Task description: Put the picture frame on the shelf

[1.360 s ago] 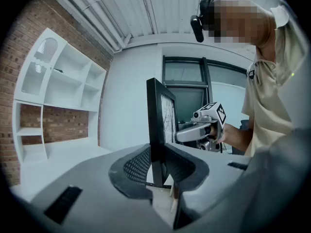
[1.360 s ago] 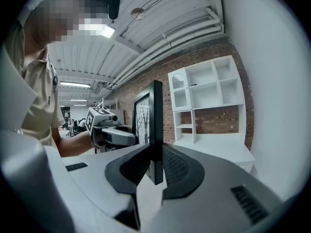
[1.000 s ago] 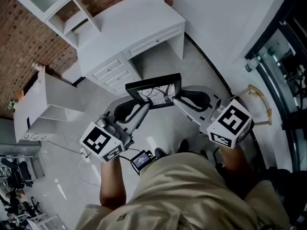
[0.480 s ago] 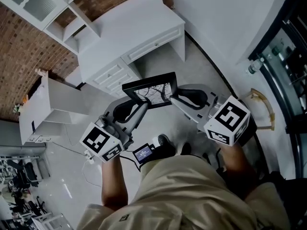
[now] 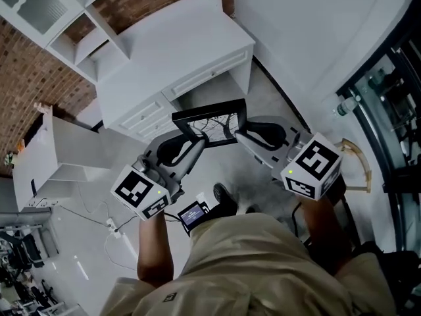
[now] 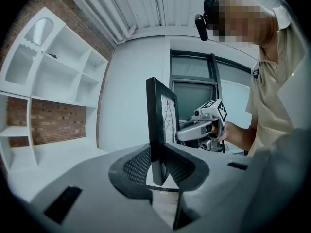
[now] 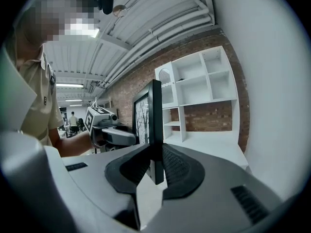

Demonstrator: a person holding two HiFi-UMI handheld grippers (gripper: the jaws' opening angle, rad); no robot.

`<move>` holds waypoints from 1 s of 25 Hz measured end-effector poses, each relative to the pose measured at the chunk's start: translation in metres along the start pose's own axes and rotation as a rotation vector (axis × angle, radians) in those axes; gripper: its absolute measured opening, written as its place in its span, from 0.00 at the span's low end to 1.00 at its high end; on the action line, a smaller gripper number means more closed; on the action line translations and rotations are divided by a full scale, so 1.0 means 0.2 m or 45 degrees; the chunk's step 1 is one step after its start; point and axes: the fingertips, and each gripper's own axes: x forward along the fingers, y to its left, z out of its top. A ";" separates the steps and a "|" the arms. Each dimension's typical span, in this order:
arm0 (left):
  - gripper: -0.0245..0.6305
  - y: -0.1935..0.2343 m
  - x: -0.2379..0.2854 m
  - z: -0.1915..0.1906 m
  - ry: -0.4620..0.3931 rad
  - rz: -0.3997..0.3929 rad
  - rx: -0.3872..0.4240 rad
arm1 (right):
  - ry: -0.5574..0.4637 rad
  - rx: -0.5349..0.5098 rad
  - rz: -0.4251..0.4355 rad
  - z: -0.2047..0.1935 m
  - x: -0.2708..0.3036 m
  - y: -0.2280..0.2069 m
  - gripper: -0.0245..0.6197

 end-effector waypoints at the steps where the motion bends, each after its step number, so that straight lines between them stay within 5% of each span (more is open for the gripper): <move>1: 0.16 0.06 0.00 0.01 -0.006 -0.006 0.003 | 0.004 -0.004 -0.010 0.02 0.05 -0.03 0.15; 12: 0.16 0.60 0.07 0.08 -0.035 -0.021 0.003 | 0.042 -0.023 -0.026 0.18 0.48 -0.33 0.15; 25: 0.16 1.18 0.60 0.17 0.015 0.176 -0.047 | 0.026 -0.023 0.170 0.28 0.79 -1.10 0.15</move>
